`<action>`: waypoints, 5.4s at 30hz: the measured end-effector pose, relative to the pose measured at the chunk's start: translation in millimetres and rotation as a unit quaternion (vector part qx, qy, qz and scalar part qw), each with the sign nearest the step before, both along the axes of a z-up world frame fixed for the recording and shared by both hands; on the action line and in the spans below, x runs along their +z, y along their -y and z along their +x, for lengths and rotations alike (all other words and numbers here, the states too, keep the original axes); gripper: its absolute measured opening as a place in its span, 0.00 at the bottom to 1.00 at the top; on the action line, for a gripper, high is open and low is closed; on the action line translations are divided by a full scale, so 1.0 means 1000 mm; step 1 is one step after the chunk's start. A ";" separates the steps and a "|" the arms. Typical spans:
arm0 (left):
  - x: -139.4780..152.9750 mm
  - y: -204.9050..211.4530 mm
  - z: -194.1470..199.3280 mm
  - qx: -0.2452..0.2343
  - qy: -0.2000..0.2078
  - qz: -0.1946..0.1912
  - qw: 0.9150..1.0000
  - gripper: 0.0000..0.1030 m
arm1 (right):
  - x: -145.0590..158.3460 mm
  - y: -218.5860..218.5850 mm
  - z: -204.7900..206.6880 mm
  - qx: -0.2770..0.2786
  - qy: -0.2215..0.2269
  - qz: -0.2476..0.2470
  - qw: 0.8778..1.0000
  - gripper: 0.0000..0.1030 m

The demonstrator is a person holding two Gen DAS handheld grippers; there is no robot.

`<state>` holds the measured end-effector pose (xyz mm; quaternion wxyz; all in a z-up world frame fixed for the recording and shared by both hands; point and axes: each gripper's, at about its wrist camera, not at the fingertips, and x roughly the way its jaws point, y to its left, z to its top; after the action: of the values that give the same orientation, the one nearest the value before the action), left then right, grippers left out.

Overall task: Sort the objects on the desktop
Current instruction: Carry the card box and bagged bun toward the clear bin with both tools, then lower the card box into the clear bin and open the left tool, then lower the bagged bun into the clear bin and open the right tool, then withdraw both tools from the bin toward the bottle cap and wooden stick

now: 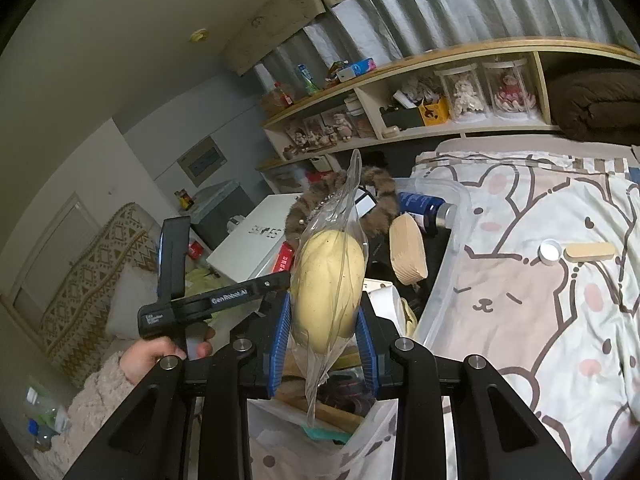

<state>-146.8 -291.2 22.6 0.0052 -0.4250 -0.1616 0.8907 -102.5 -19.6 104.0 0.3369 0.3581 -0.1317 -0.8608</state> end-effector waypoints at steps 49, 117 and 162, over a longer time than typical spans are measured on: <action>0.050 0.000 0.153 0.027 -0.115 -0.023 0.993 0.93 | 0.001 0.046 -0.007 0.025 0.045 -0.043 0.998 0.31; 0.061 -0.016 0.225 0.029 -0.147 -0.058 0.987 0.93 | 0.008 0.066 0.050 0.017 -0.062 0.076 0.995 0.28; 0.081 -0.157 0.252 -0.044 -0.175 -0.109 0.978 1.00 | 0.005 -0.106 0.169 -0.154 -0.130 0.169 0.965 1.00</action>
<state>105.0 -134.1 103.6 0.0261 -0.2670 -0.0416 0.9624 66.4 86.9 109.1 0.1488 0.2698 0.0074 -0.9513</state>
